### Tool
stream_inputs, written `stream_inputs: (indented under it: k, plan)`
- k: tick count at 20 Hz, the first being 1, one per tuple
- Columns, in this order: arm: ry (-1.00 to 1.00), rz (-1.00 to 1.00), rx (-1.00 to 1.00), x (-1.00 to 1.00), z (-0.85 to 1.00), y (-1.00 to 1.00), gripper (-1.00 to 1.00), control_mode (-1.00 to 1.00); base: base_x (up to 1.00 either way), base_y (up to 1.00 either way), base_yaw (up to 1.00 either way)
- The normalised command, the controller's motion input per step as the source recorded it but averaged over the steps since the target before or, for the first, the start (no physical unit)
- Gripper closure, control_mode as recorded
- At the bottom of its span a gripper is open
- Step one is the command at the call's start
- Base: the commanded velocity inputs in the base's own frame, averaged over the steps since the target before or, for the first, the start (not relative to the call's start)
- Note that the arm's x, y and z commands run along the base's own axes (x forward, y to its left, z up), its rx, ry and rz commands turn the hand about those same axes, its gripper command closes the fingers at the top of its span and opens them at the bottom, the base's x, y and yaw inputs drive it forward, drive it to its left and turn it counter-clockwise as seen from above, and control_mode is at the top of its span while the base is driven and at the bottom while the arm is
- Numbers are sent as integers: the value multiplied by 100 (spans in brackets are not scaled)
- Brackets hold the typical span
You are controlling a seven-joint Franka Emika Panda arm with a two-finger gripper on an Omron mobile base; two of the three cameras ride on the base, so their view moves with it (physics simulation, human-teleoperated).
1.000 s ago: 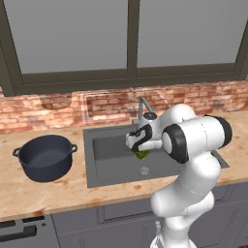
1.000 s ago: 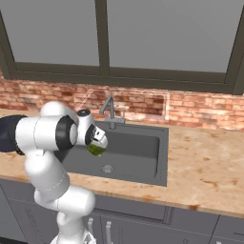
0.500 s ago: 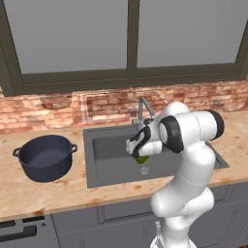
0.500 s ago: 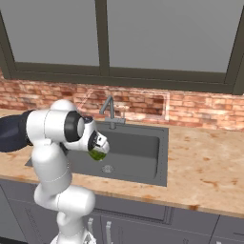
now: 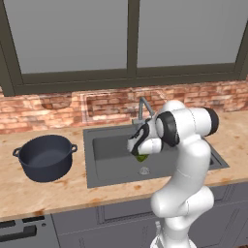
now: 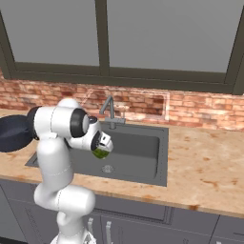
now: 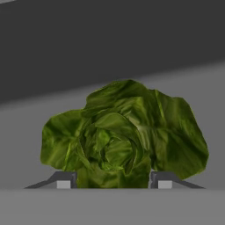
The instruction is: Dump the lettuce from the pot into the sink. Then turn on the water and wash the lettuce. Then turn off the water and put the lettuce back in the pot.
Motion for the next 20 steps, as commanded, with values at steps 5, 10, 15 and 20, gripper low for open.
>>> stream_inputs:
  k: [5,10,15,20]
  plan:
    - [0,3,0,5,-25,0,100,-100,0,0,0]
    - [0,2,0,2,-35,-1,100,-100,0,0,0]
    - [0,2,0,7,-31,-4,100,-100,0,0,0]
    - [-1,2,0,12,-17,-6,100,-100,0,0,0]
